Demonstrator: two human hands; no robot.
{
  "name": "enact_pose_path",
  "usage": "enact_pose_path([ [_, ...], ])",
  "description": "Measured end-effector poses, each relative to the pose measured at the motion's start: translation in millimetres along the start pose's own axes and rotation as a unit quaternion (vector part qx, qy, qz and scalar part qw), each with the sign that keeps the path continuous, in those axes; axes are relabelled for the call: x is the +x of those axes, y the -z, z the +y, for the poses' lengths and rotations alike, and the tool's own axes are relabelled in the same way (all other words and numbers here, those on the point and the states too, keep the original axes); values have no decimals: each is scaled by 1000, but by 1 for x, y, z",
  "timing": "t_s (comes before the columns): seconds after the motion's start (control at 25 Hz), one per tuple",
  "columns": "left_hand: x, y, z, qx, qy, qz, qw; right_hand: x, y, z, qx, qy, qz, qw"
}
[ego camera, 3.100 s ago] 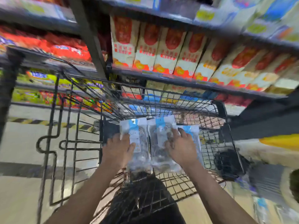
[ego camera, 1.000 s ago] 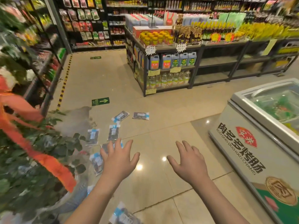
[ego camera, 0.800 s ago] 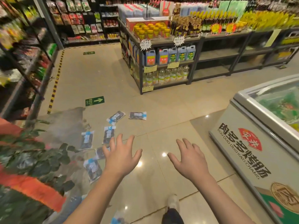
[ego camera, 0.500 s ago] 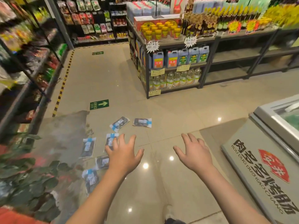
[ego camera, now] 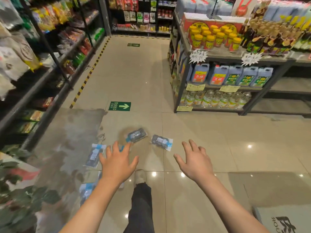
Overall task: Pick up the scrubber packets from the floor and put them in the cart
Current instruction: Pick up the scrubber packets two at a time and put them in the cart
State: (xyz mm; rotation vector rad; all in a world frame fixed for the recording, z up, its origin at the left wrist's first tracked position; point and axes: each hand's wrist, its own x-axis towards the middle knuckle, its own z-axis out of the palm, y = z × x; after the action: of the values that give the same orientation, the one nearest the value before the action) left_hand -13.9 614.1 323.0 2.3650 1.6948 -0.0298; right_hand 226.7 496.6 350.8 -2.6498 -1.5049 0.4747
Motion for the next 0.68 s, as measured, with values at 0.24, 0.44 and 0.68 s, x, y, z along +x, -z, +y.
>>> enact_pose_path([
  [0.24,225,-1,15,-22,5,-20,1000,221,18,-40,-31,2,8,999],
  [0.44,372,12,37,-18,-5,-40,999,373,36,-61,-19,4,-29,999],
  [0.68,484,-38,56,6,37,-96,995,504,-1,-37,7,7,-104,995],
])
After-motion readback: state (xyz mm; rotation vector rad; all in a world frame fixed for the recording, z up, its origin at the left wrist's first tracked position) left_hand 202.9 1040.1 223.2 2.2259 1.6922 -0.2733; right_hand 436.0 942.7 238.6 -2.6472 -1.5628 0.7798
